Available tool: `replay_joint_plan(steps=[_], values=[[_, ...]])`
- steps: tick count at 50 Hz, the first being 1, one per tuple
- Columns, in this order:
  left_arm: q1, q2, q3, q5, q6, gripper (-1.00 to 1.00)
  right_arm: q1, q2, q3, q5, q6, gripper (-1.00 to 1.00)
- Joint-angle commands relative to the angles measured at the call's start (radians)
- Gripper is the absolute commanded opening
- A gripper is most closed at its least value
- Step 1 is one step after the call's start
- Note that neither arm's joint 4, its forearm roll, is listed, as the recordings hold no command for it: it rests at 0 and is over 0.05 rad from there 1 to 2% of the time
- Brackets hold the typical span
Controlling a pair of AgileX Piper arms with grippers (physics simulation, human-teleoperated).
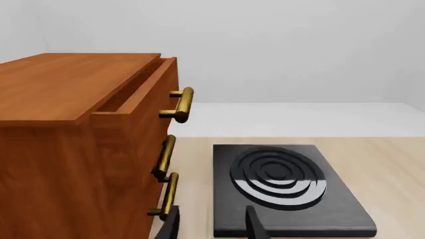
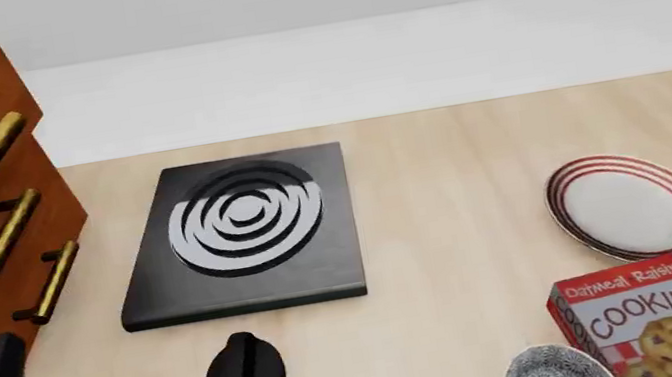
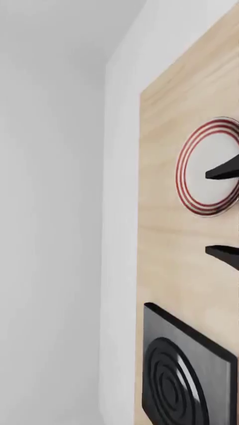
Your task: Pick the akita bowl on the ramekin and place it on the plate.
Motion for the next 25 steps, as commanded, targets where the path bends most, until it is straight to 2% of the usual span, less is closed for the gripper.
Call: replay_joint_plan(steps=[1,3,4,5,17,18,20,22,25], values=[[0.000,0.005,-0.003,-0.001,0.000,1.00,-0.015,-0.051,-0.033,0.091,0.031,1.00],[0.000,0.005,-0.003,-0.001,0.000,1.00,-0.017,-0.054,-0.067,0.117,0.038,1.00],[0.000,0.005,-0.003,-0.001,0.000,1.00,-0.028,-0.057,-0.096,0.142,0.068,1.00],[0.000,0.005,-0.003,-0.001,0.000,1.00,-0.028,-0.056,-0.096,0.142,0.068,1.00],[0.000,0.005,-0.003,-0.001,0.000,1.00,-0.036,-0.058,-0.259,0.277,0.028,1.00],[0.000,0.005,-0.003,-0.001,0.000,1.00,-0.052,-0.057,-0.277,0.300,-0.014,1.00],[0.000,0.005,-0.003,-0.001,0.000,1.00,-0.044,-0.056,-0.308,0.326,0.001,1.00],[0.000,0.005,-0.003,-0.001,0.000,1.00,-0.039,-0.055,-0.339,0.361,-0.007,1.00],[0.000,0.005,-0.003,-0.001,0.000,1.00,-0.034,-0.030,-0.364,0.370,0.001,1.00]])
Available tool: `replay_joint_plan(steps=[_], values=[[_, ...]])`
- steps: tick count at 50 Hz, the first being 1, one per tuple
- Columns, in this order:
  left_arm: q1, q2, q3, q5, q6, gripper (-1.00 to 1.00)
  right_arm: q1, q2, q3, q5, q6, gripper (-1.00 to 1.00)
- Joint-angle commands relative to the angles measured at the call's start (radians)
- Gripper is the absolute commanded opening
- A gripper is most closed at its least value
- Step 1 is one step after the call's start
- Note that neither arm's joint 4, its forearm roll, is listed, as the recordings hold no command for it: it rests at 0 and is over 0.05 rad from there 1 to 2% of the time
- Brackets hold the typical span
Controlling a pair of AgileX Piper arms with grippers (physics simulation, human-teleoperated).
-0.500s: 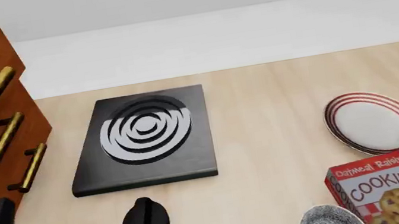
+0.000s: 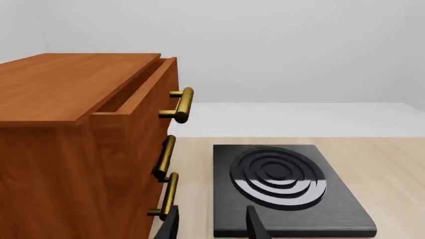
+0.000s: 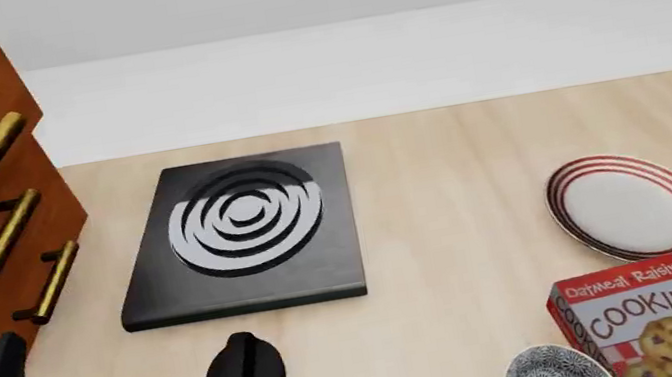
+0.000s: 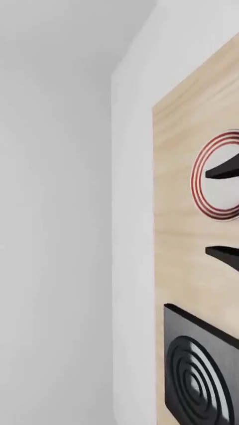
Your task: Pick the akita bowl on the ramekin and place it on the plate.
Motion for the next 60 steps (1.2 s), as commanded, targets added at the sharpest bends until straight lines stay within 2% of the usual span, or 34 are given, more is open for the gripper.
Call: replay_joint_plan(steps=[1,4,6,8,11,14,16,17,18,20,25,29,30,35,36,38,41,44,48,53,57,60], values=[[0.000,0.000,0.000,0.000,0.000,1.00,0.001,0.022,-0.125,0.108,-0.014,1.00],[0.000,0.000,0.000,0.000,0.000,1.00,0.007,0.071,-0.170,0.124,0.025,1.00],[0.000,0.000,0.000,0.000,0.000,1.00,0.032,0.099,-0.184,0.133,-0.007,1.00],[0.000,0.000,0.000,0.000,0.000,1.00,0.038,0.098,-0.198,0.150,0.021,1.00],[0.000,0.000,0.000,0.000,0.000,1.00,0.062,0.111,-0.212,0.168,0.000,1.00],[0.000,0.000,0.000,0.000,0.000,1.00,0.070,0.122,-0.243,0.181,0.014,1.00],[0.000,0.000,0.000,0.000,0.000,1.00,0.079,0.142,-0.253,0.180,-0.027,1.00],[0.000,0.000,0.000,0.000,0.000,1.00,0.088,0.149,-0.255,0.181,-0.072,1.00],[0.000,0.000,0.000,0.000,0.000,1.00,0.094,0.153,-0.250,0.182,-0.081,1.00],[0.000,0.000,0.000,0.000,0.000,1.00,0.095,0.146,-0.258,0.195,-0.060,1.00],[0.000,0.000,0.000,0.000,0.000,1.00,0.116,0.154,-0.277,0.230,-0.068,1.00],[0.000,0.000,0.000,0.000,0.000,1.00,0.127,0.139,-0.311,0.283,-0.042,1.00],[0.000,0.000,0.000,0.000,0.000,1.00,0.165,0.147,-0.301,0.294,-0.063,1.00],[0.000,0.000,0.000,0.000,0.000,1.00,0.239,0.162,-0.281,0.348,-0.103,1.00],[0.000,0.000,0.000,0.000,0.000,1.00,0.252,0.164,-0.290,0.359,-0.072,1.00],[0.000,0.000,0.000,0.000,0.000,1.00,0.276,0.173,-0.311,0.385,-0.060,1.00],[0.000,0.000,0.000,0.000,0.000,1.00,0.320,0.200,-0.345,0.422,-0.088,1.00],[0.000,0.000,0.000,0.000,0.000,1.00,0.359,0.231,-0.403,0.469,-0.063,1.00],[0.000,0.000,0.000,0.000,0.000,1.00,0.412,0.276,-0.479,0.533,-0.070,1.00],[0.000,0.000,0.000,0.000,0.000,1.00,0.472,0.311,-0.556,0.614,-0.052,1.00],[0.000,0.000,0.000,0.000,0.000,1.00,0.518,0.357,-0.587,0.651,-0.078,1.00],[0.000,0.000,0.000,0.000,0.000,1.00,0.536,0.385,-0.615,0.667,-0.066,1.00]])
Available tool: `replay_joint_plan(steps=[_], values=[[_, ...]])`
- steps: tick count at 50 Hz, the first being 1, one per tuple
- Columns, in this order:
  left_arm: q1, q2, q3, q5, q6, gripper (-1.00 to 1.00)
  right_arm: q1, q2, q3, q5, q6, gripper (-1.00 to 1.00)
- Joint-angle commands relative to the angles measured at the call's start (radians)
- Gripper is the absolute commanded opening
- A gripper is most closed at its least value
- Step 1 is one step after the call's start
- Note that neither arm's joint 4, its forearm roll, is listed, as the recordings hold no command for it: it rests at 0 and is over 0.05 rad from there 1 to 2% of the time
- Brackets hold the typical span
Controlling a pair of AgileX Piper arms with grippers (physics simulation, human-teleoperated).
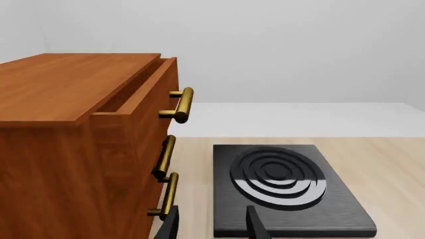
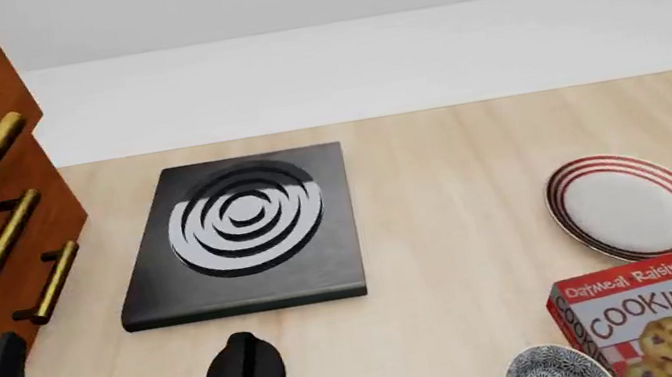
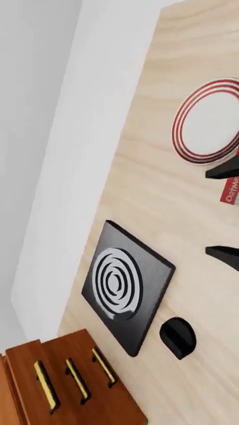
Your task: Pick the akita bowl on the ramekin and place it on the plate.
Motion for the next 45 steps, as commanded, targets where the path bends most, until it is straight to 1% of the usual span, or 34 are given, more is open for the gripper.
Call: replay_joint_plan(steps=[1,3,6,8,9,10,11,14,15,18,19,23,24,25,28,31,32,33,34,35,37,39,40,41,42,43,45], values=[[0.000,0.000,0.000,0.000,0.000,1.00,0.121,0.107,-0.120,0.119,-0.007,1.00],[0.000,0.000,0.000,0.000,0.000,1.00,0.144,0.128,-0.111,0.124,-0.012,1.00],[0.000,0.000,0.000,0.000,0.000,1.00,0.168,0.153,-0.100,0.128,-0.003,1.00],[0.000,0.000,0.000,0.000,0.000,1.00,0.192,0.181,-0.085,0.132,-0.017,1.00],[0.000,0.000,0.000,0.000,0.000,1.00,0.219,0.204,-0.073,0.132,-0.014,1.00],[0.000,0.000,0.000,0.000,0.000,1.00,0.229,0.213,-0.068,0.134,-0.014,1.00],[0.000,0.000,0.000,0.000,0.000,1.00,0.226,0.224,-0.057,0.141,-0.025,1.00],[0.000,0.000,0.000,0.000,0.000,1.00,0.249,0.254,-0.056,0.150,-0.016,1.00],[0.000,0.000,0.000,0.000,0.000,1.00,0.253,0.259,-0.058,0.153,-0.021,1.00],[0.000,0.000,0.000,0.000,0.000,1.00,0.268,0.275,-0.062,0.161,0.000,1.00],[0.000,0.000,0.000,0.000,0.000,1.00,0.290,0.295,-0.044,0.165,0.001,1.00],[0.000,0.000,0.000,0.000,0.000,1.00,0.298,0.308,0.003,0.173,0.013,1.00],[0.000,0.000,0.000,0.000,0.000,1.00,0.306,0.313,0.016,0.175,0.029,1.00],[0.000,0.000,0.000,0.000,0.000,1.00,0.310,0.314,0.033,0.176,0.033,1.00],[0.000,0.000,0.000,0.000,0.000,1.00,0.298,0.303,0.057,0.181,0.025,1.00],[0.000,0.000,0.000,0.000,0.000,1.00,0.309,0.309,0.080,0.174,0.040,1.00],[0.000,0.000,0.000,0.000,0.000,1.00,0.310,0.309,0.080,0.174,0.040,1.00],[0.000,0.000,0.000,0.000,0.000,1.00,0.336,0.329,0.107,0.159,0.012,1.00],[0.000,0.000,0.000,0.000,0.000,1.00,0.332,0.328,0.114,0.159,0.001,1.00],[0.000,0.000,0.000,0.000,0.000,1.00,0.334,0.327,0.115,0.157,0.027,1.00],[0.000,0.000,0.000,0.000,0.000,1.00,0.350,0.341,0.121,0.150,0.041,1.00],[0.000,0.000,0.000,0.000,0.000,1.00,0.396,0.376,0.130,0.132,0.085,1.00],[0.000,0.000,0.000,0.000,0.000,1.00,0.408,0.384,0.129,0.128,0.072,1.00],[0.000,0.000,0.000,0.000,0.000,1.00,0.423,0.395,0.131,0.122,0.075,1.00],[0.000,0.000,0.000,0.000,0.000,1.00,0.417,0.391,0.132,0.127,0.074,1.00],[0.000,0.000,0.000,0.000,0.000,1.00,0.417,0.393,0.132,0.128,0.091,1.00],[0.000,0.000,0.000,0.000,0.000,1.00,0.436,0.411,0.132,0.119,0.091,1.00]])
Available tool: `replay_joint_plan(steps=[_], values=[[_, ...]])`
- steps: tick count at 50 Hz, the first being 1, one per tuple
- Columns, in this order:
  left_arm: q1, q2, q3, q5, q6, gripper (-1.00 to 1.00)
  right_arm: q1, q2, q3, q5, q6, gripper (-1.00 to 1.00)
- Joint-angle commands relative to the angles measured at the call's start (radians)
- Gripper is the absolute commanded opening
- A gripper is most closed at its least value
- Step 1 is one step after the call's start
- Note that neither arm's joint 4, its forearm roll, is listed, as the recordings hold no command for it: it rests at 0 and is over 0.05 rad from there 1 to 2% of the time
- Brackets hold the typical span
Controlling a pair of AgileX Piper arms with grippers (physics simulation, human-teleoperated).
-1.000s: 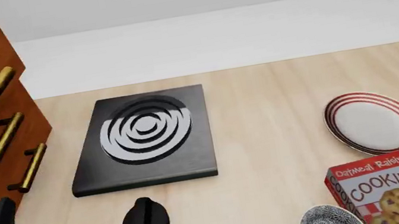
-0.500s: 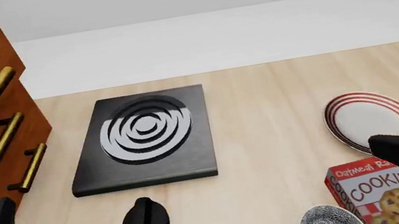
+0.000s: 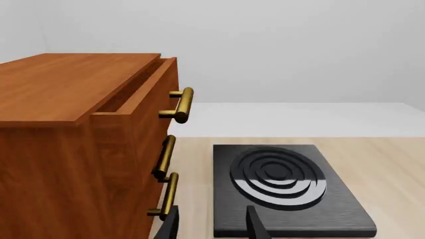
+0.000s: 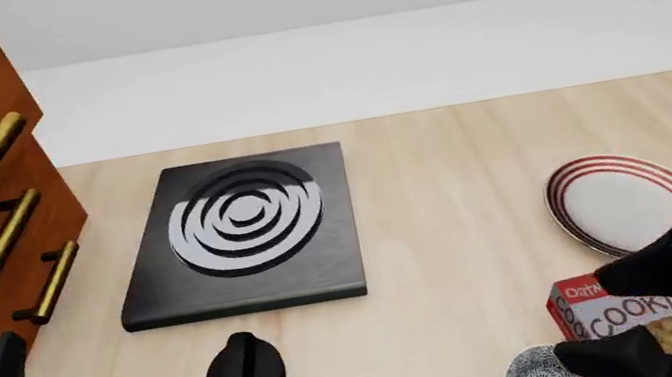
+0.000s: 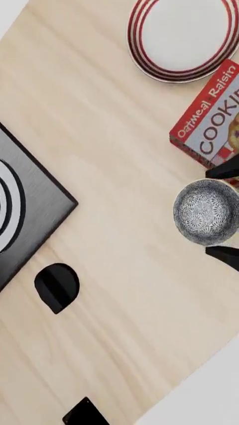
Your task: Pick the akita bowl on the ramekin and place it on the plate.
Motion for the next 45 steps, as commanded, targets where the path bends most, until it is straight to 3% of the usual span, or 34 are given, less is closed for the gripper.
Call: replay_joint_plan(steps=[1,10,35,45], values=[[0.000,0.000,0.000,0.000,0.000,1.00,0.080,0.071,0.041,-0.026,0.027,1.00],[0.000,0.000,0.000,0.000,0.000,1.00,0.150,0.135,0.095,-0.089,0.079,1.00],[0.000,0.000,0.000,0.000,0.000,1.00,0.137,0.186,0.182,-0.146,0.053,1.00],[0.000,0.000,0.000,0.000,0.000,1.00,0.166,0.234,0.162,-0.152,0.079,1.00]])
